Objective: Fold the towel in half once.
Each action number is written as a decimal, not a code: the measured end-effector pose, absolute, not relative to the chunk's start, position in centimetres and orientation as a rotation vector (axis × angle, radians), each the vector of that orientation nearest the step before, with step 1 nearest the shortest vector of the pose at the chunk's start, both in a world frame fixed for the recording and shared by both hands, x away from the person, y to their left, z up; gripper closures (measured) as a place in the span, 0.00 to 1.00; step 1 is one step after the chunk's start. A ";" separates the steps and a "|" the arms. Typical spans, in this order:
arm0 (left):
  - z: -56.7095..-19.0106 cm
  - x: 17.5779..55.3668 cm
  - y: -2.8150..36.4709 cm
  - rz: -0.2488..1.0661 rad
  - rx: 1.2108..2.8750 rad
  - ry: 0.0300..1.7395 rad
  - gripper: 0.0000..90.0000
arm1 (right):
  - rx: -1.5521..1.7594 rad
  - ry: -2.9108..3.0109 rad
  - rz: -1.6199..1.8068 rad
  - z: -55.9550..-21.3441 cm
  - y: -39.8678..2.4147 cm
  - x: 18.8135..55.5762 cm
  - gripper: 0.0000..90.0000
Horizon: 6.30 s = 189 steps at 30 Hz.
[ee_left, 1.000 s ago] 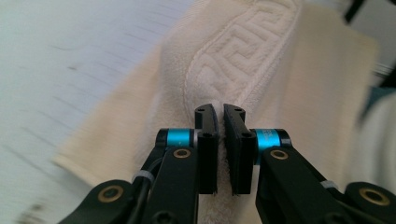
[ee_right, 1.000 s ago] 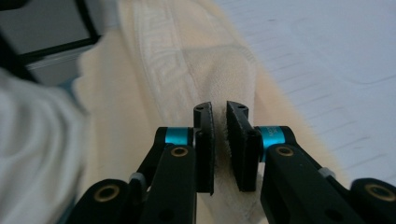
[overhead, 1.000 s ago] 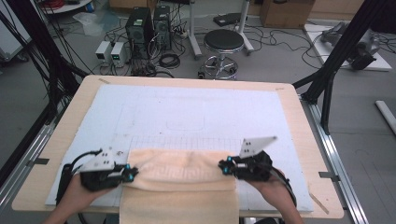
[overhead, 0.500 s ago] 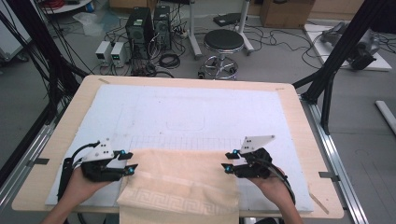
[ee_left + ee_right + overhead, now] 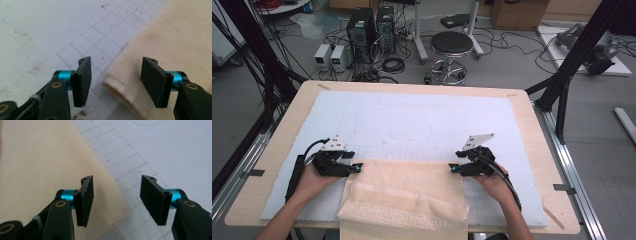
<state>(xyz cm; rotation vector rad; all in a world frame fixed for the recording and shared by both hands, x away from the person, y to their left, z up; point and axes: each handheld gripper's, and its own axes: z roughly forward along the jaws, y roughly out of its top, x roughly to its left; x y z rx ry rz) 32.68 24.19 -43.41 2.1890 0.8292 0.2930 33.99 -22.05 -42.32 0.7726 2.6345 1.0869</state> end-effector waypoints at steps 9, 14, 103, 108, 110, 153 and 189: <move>-43.8 32.7 24.4 0.203 2.172 0.827 0.70 | 0.804 2.721 1.108 -43.6 -21.9 34.6 0.62; -43.8 32.7 24.4 0.162 2.164 0.820 0.87 | 0.807 2.763 1.138 -43.5 -21.9 34.5 0.81; -38.7 30.9 24.3 0.368 2.034 0.654 0.92 | 0.650 2.703 1.194 -37.0 -21.6 32.1 0.95; -39.5 27.9 24.8 0.359 2.033 0.629 0.93 | 0.606 2.705 1.226 -37.2 -21.7 29.6 0.96; -39.4 27.1 24.7 0.366 2.030 0.612 0.93 | 0.588 2.704 1.223 -37.2 -21.7 28.5 0.96; -40.5 35.3 23.4 0.491 1.999 0.903 0.48 | 0.752 2.539 1.089 -38.6 -22.9 35.7 0.49; -38.2 48.3 21.2 0.570 1.930 1.135 0.93 | 1.002 2.485 1.049 -37.7 -21.7 49.0 0.90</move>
